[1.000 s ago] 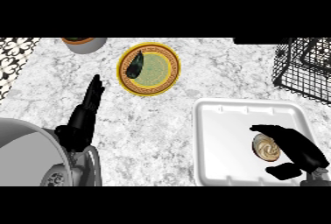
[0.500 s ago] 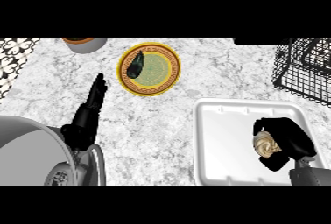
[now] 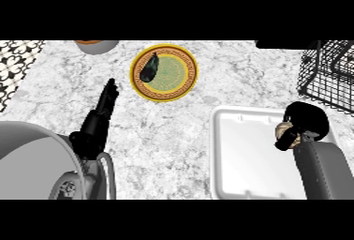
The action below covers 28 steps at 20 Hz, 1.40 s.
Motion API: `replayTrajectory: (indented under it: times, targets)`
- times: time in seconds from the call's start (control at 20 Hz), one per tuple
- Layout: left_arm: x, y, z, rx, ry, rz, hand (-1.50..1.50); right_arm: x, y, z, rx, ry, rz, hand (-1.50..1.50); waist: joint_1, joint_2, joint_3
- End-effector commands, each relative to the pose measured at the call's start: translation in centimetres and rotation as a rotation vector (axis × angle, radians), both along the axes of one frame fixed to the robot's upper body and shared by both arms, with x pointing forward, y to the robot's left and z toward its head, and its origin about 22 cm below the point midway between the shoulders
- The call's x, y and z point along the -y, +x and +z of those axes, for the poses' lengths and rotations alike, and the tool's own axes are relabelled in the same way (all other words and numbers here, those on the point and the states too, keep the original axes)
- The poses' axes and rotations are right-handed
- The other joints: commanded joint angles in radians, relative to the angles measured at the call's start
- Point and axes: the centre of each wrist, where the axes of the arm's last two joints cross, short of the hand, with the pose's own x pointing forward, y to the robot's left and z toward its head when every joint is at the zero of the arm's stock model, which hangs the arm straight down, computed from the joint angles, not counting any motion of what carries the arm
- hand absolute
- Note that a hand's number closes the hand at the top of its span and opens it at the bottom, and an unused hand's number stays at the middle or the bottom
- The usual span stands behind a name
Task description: Pick the cupcake from the tray and place it in the tiered basket
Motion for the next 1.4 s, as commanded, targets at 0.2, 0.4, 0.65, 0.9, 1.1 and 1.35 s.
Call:
replayTrajectory:
  times: [0.2,0.4,0.65,0.9,1.1,1.35]
  targets:
    - [-2.2,0.1,0.6,-0.011,-0.002,0.048,0.00,-4.0,3.5,6.6,0.153,-0.138,-0.189,1.50,-0.029,-0.010,0.003]
    - [-0.2,0.0,0.0,0.003,-0.009,0.063,0.00,-3.5,3.4,11.2,0.274,-0.178,-0.228,1.50,-0.037,-0.012,0.003]
    - [-1.1,0.1,1.3,-0.006,0.020,0.062,0.00,-3.3,3.4,20.6,0.418,-0.164,-0.260,1.50,-0.035,-0.016,0.004]
    - [-1.5,-0.5,0.5,0.001,0.023,0.062,0.00,-1.6,2.1,25.3,0.464,-0.158,-0.288,1.50,-0.030,-0.010,0.004]
    - [-1.0,0.0,0.4,0.005,0.035,0.068,0.00,-2.1,2.4,28.6,0.502,-0.102,-0.316,1.50,-0.028,-0.008,0.004]
    - [0.1,-0.7,0.0,0.014,0.007,0.039,0.00,1.6,2.8,28.0,0.656,0.125,-0.354,1.50,-0.027,-0.007,0.005]
